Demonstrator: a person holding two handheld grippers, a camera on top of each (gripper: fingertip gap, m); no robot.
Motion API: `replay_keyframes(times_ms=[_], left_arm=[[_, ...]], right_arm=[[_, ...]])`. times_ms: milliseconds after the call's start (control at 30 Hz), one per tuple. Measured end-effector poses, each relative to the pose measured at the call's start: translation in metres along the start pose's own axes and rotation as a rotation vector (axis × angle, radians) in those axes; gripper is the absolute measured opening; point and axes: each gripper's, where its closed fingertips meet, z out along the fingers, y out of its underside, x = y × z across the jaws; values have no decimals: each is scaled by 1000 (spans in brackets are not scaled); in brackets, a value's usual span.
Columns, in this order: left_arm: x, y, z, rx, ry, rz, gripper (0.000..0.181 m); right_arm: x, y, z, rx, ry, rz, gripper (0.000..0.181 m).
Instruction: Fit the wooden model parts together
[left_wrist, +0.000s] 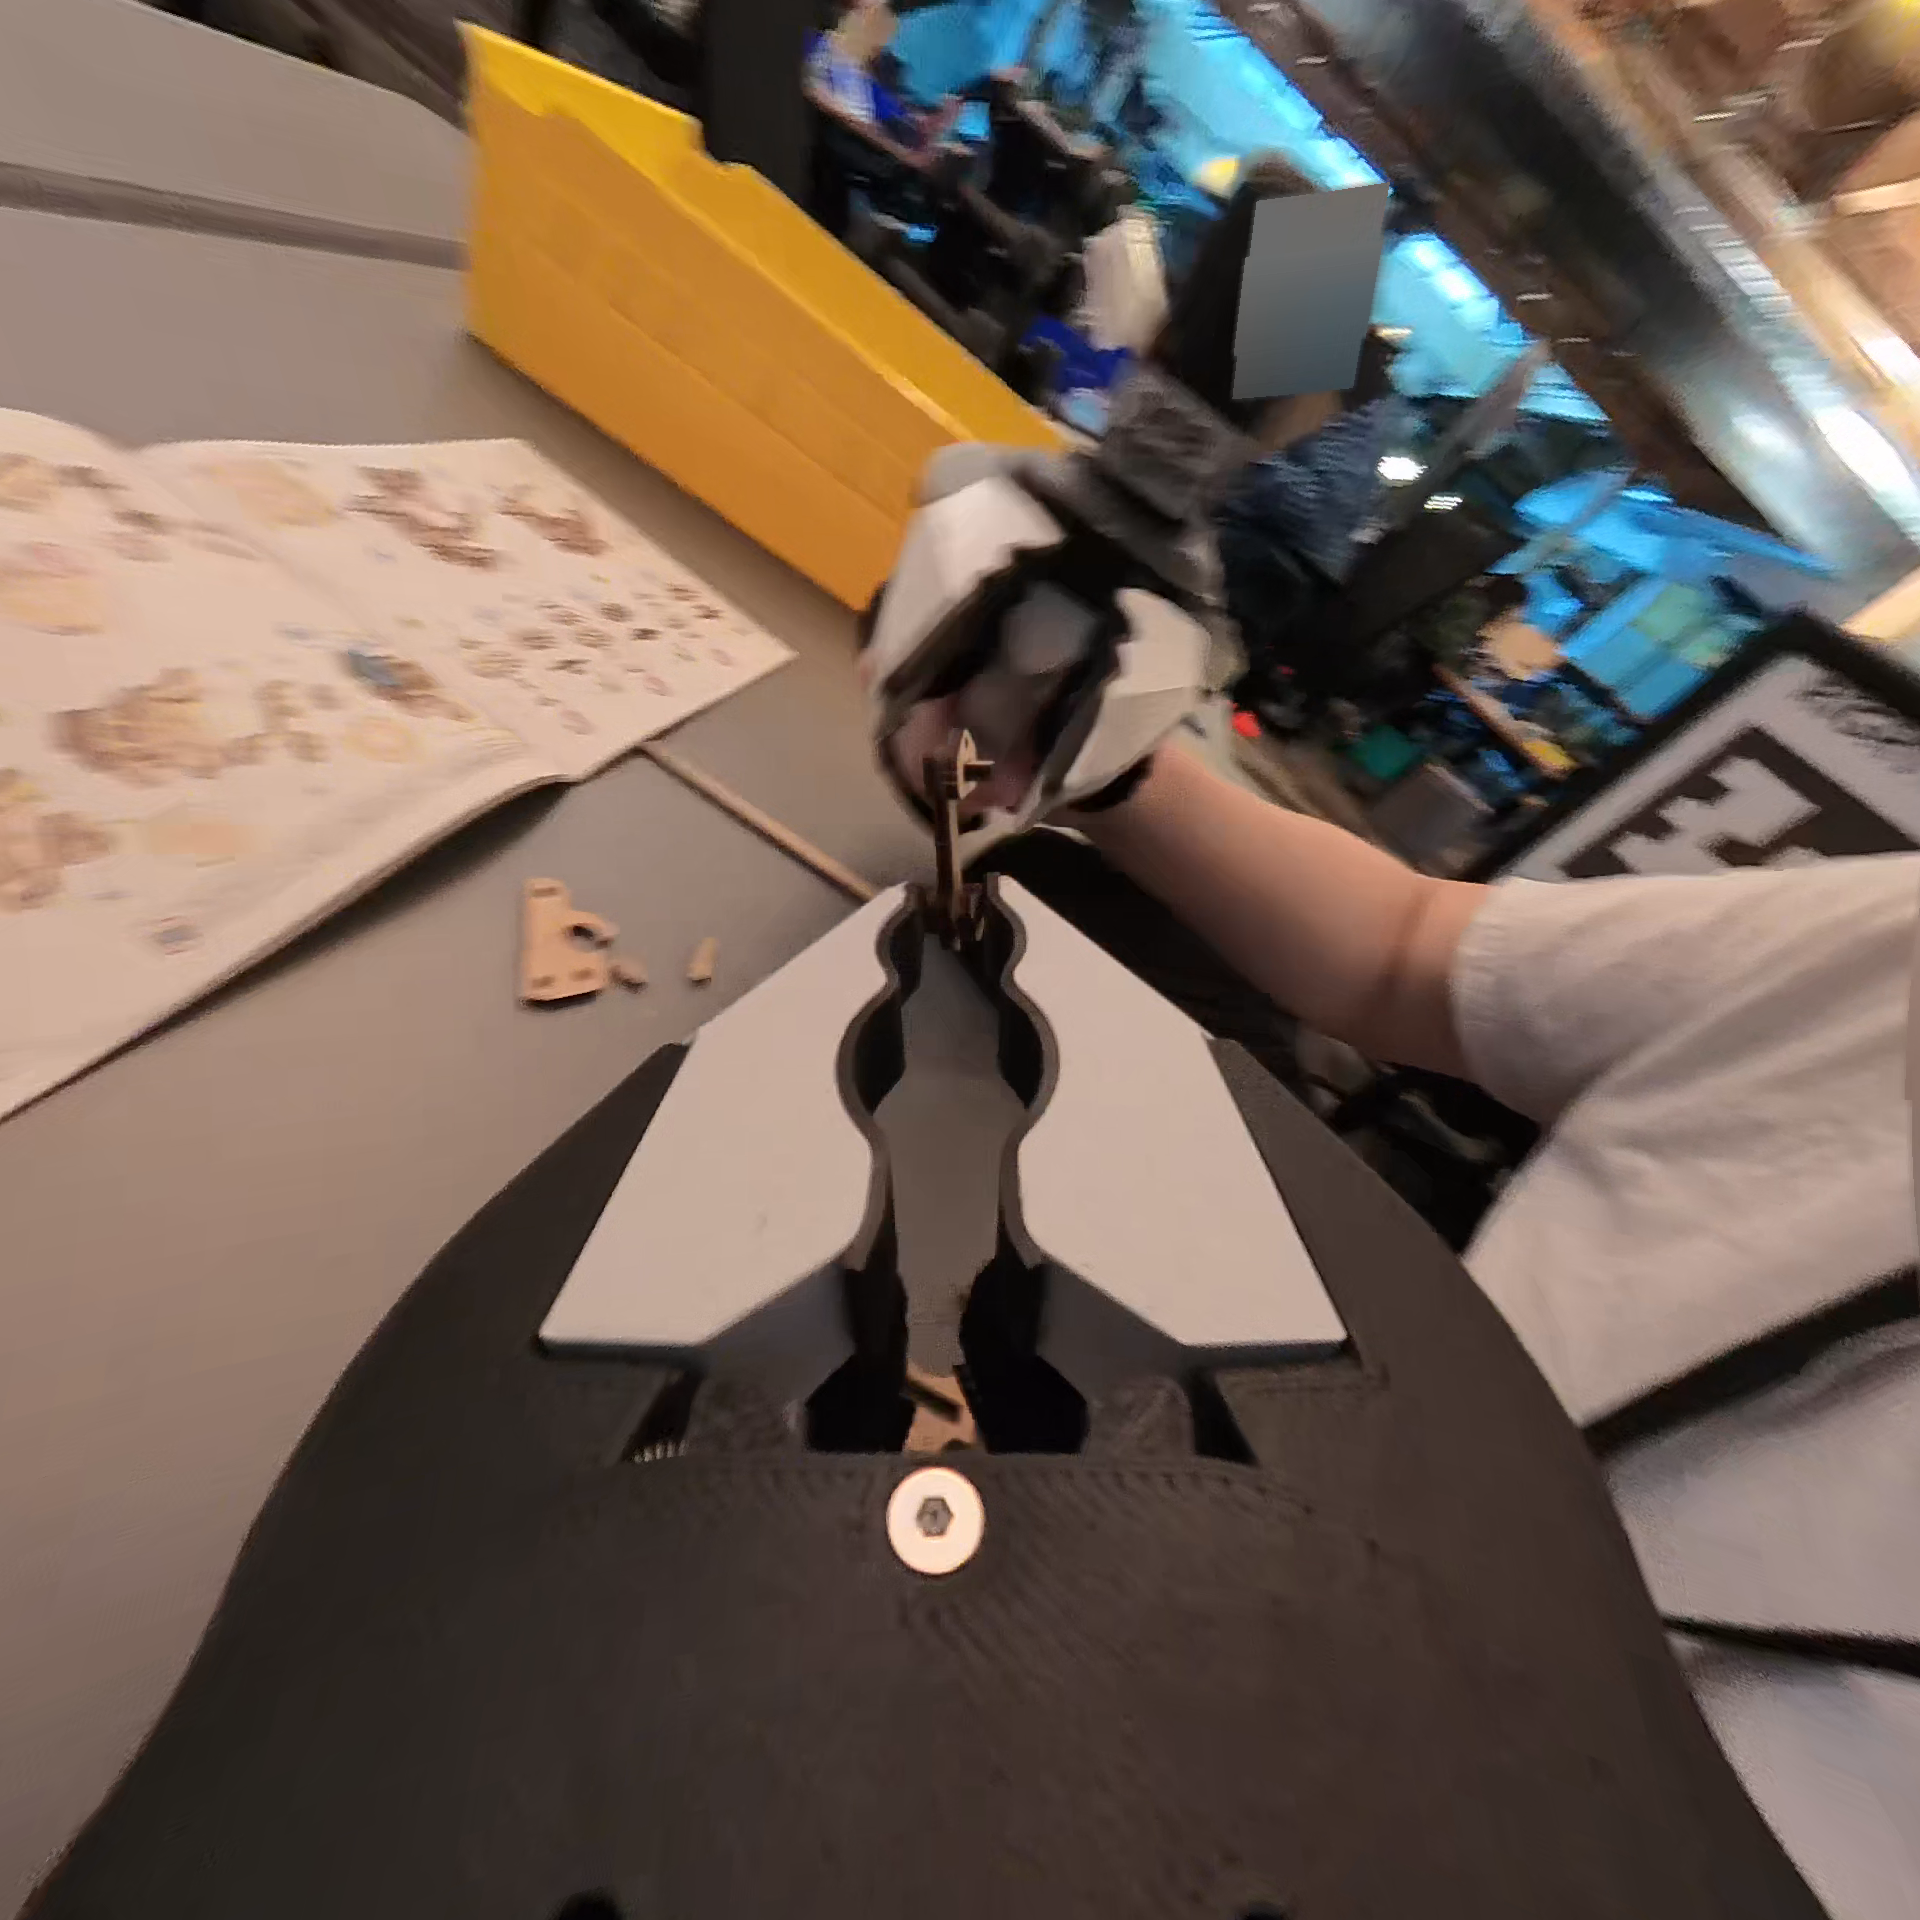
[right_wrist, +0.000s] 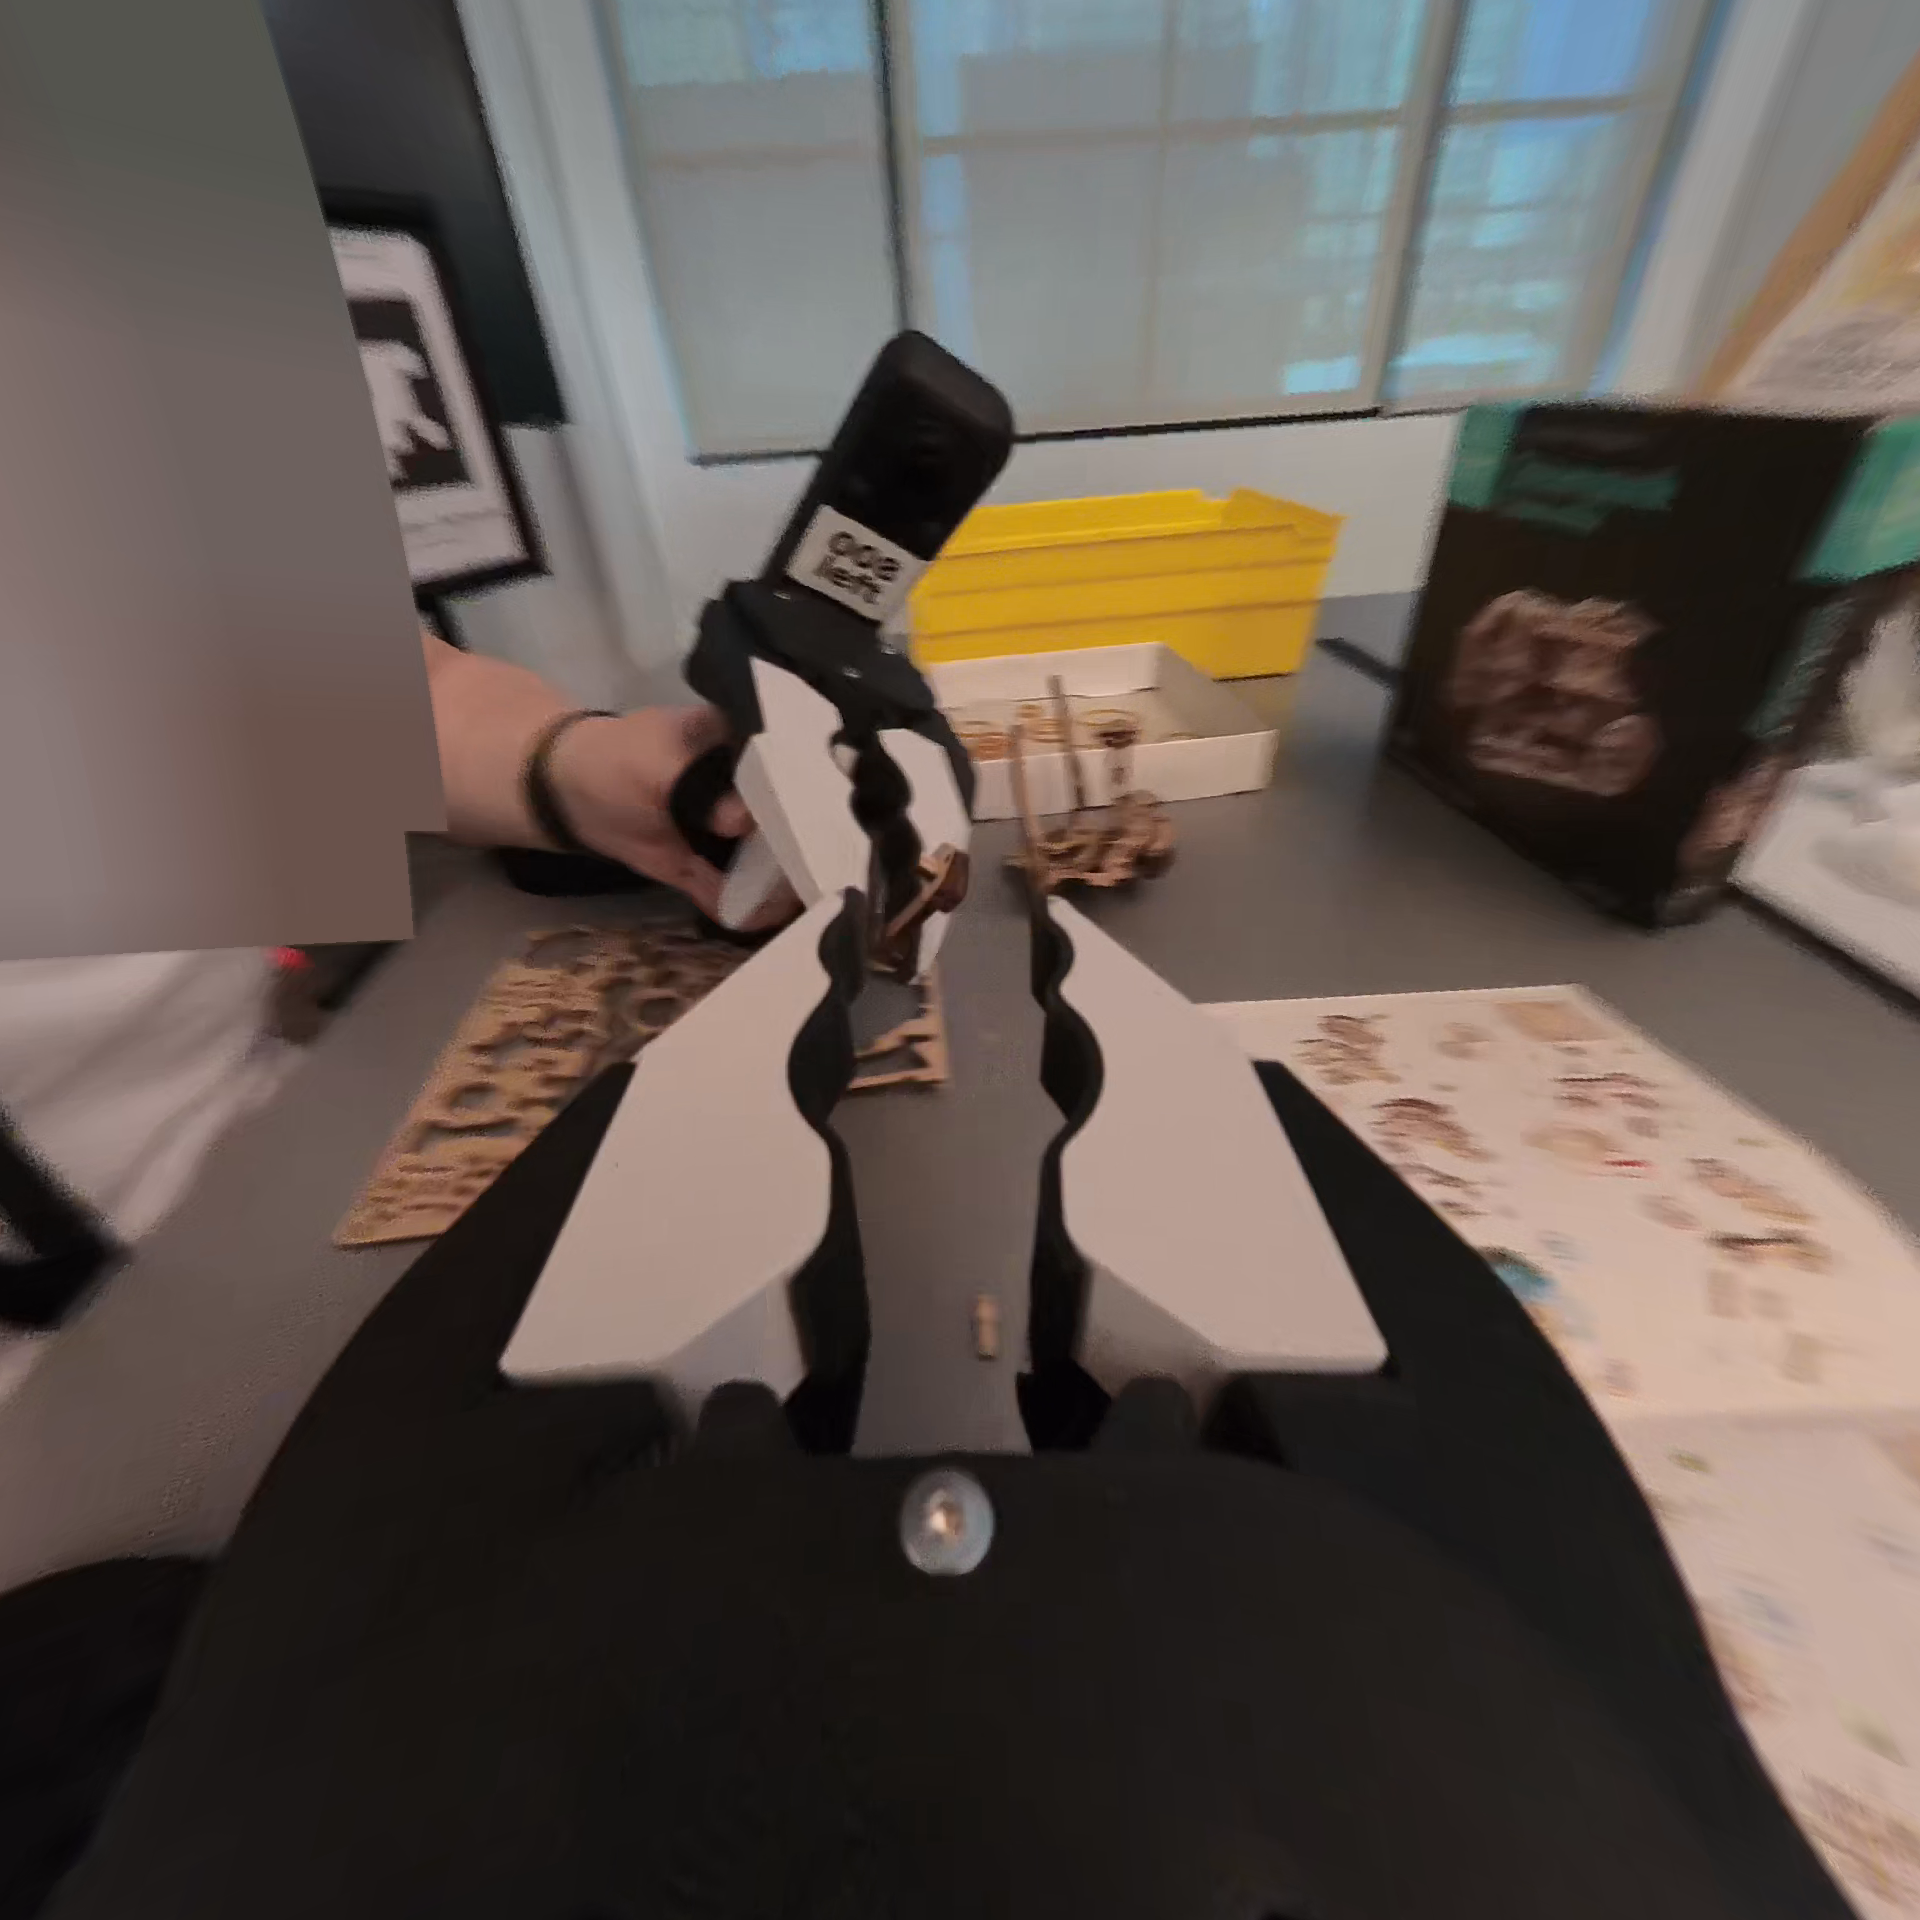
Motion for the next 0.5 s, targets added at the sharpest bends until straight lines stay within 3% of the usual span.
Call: replay_keyframes(times_ms=[100,333,500], left_arm=[[-9,2,-1,-4,-62,-3,9],[-15,13,4,-56,-102,-28,9],[-19,17,5,-77,-124,-31,9]], right_arm=[[11,2,-2,-111,193,-262,26],[6,21,10,-323,295,-578,15],[4,30,14,-417,320,-687,10]])
